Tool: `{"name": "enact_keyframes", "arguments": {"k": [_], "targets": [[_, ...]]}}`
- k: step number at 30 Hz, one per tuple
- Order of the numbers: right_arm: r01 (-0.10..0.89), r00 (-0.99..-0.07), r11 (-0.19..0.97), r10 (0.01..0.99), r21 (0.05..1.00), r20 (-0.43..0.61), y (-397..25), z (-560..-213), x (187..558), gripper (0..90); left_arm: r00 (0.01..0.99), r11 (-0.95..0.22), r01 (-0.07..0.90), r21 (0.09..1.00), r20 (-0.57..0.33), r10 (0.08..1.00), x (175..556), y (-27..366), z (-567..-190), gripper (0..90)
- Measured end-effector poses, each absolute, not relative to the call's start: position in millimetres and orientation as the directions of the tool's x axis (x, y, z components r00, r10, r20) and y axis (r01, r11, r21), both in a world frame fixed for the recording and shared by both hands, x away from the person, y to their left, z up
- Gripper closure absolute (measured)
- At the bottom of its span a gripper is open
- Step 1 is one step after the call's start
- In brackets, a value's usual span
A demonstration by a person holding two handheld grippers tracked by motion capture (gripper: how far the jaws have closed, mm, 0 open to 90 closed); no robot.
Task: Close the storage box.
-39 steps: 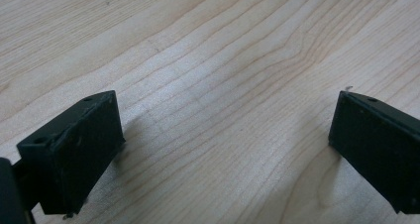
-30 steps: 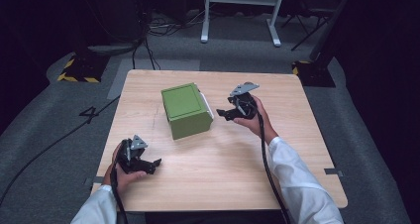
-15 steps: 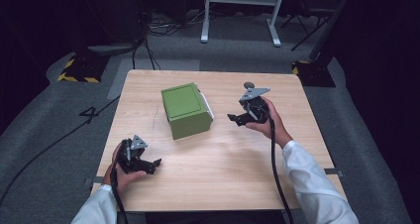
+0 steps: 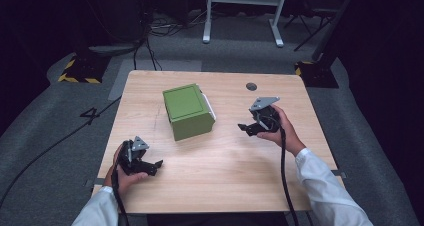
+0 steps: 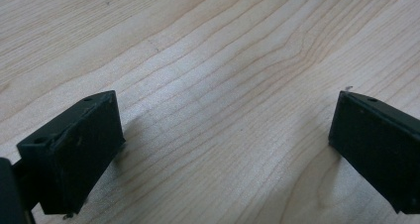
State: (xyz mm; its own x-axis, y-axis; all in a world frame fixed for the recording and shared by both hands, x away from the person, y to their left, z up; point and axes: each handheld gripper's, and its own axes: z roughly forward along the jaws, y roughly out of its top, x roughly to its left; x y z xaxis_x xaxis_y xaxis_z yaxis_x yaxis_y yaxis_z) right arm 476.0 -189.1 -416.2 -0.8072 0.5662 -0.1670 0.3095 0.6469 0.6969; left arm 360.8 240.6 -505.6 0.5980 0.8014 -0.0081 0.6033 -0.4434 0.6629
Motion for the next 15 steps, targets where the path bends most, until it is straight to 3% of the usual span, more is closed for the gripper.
{"name": "enact_keyframes", "arguments": {"k": [15], "targets": [[0.329,-0.796,0.67,0.576,0.666,-0.186,-223,-428,453,21.4,0.598,-0.443,0.603,0.663,-0.008,0.802,361,241,-506,0.5]]}}
